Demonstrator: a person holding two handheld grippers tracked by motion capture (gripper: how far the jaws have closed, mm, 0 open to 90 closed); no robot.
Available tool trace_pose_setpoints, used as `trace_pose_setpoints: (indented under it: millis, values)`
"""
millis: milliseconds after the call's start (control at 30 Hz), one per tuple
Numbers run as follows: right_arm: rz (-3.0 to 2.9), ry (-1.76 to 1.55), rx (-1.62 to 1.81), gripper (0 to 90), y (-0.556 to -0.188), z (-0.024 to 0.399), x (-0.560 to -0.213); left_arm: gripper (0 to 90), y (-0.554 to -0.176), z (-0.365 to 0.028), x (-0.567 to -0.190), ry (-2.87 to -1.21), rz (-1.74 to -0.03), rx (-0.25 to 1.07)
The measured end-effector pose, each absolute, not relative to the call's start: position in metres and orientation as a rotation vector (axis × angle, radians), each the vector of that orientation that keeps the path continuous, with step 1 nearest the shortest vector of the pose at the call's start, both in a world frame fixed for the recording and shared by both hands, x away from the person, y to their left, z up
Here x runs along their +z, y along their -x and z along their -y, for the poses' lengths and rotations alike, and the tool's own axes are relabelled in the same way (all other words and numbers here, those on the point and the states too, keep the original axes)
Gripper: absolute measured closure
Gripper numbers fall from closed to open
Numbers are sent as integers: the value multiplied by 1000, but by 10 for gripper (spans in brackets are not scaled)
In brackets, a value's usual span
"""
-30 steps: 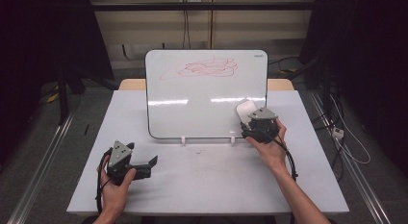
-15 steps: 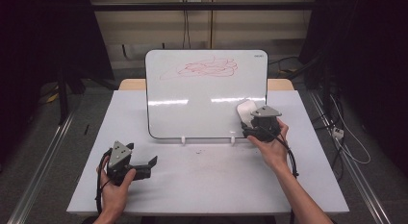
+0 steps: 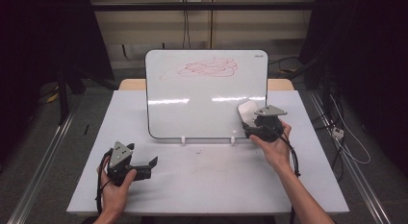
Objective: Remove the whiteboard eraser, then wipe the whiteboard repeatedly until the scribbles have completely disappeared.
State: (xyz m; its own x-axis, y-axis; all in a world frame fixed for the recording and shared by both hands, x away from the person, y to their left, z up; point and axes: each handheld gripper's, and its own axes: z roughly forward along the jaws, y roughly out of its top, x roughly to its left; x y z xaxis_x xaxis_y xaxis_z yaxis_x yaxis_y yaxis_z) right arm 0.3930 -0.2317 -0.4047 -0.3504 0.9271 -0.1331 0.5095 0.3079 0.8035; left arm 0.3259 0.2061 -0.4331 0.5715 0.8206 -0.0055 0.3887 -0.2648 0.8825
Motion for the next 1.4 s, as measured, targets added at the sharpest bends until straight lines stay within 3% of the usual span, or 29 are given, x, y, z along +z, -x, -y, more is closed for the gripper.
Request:
trace_pose_setpoints:
  millis: [1400]
  values:
    - [-1880,-1134,1080,315,-373,226,-363,44,-328,-220,-433,-1837,-1026,576]
